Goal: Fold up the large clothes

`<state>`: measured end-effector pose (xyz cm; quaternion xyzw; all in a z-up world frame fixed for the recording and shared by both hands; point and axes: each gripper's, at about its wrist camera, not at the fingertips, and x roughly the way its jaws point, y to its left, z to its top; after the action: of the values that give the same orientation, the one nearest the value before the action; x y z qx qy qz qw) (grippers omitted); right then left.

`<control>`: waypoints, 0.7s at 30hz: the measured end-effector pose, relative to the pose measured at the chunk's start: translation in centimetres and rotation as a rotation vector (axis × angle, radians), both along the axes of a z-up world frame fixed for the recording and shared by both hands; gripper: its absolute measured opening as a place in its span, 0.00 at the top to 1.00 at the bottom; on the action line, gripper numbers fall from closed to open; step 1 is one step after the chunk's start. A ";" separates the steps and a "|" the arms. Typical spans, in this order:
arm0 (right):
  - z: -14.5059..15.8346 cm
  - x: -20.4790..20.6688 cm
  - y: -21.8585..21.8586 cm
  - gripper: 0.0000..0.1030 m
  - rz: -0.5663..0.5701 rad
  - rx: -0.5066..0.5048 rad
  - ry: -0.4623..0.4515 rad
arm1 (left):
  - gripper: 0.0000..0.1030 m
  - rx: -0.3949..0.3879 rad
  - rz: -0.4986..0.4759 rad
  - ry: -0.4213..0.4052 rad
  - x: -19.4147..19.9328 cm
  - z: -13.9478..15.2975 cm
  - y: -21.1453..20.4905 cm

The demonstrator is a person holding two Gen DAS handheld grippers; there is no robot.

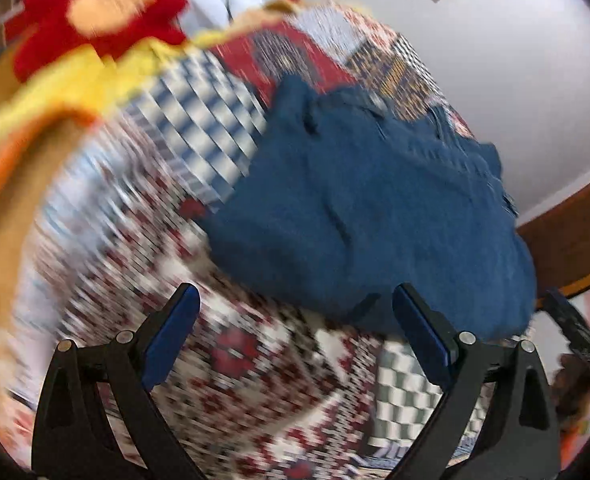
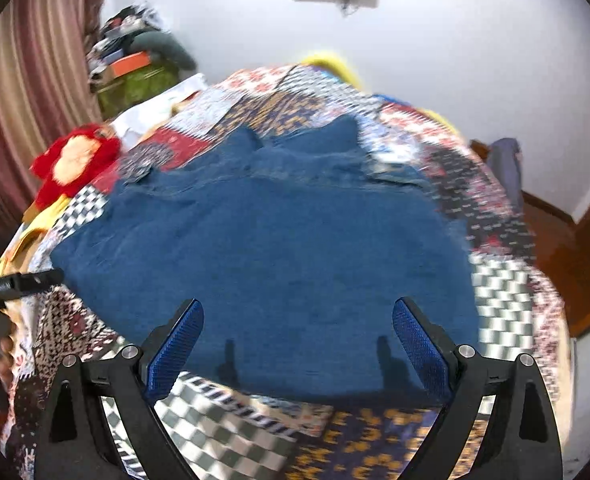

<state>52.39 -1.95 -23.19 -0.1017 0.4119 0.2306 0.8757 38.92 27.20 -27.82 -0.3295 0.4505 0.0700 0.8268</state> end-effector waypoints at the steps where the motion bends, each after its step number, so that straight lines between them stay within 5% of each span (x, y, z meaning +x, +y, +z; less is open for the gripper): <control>1: -0.9 0.2 0.7 0.08 0.013 -0.002 0.023 | 0.05 -0.018 -0.009 -0.005 0.1 -0.3 -0.4; 4: -3.1 1.0 1.7 0.08 0.023 -0.022 0.085 | 0.05 -0.040 -0.051 -0.007 1.5 -1.6 -1.8; 10: -5.5 1.4 2.0 0.05 0.033 -0.004 0.124 | 0.05 -0.286 -0.038 -0.077 5.0 -4.1 -1.0; 15: -5.5 1.4 1.9 0.05 0.029 0.005 0.114 | 0.09 -0.319 0.039 -0.127 7.1 -5.0 0.6; 17: -5.4 1.4 1.9 0.05 0.031 0.005 0.117 | 0.29 -0.281 0.069 -0.111 7.5 -4.9 0.8; 21: -4.9 1.6 2.0 0.05 0.035 -0.011 0.146 | 0.46 -0.224 0.114 -0.106 7.3 -3.6 0.9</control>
<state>53.96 0.02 -28.08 -0.0968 0.4741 0.2504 0.8385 46.24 28.11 -31.44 -0.4481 0.3917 0.0484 0.8021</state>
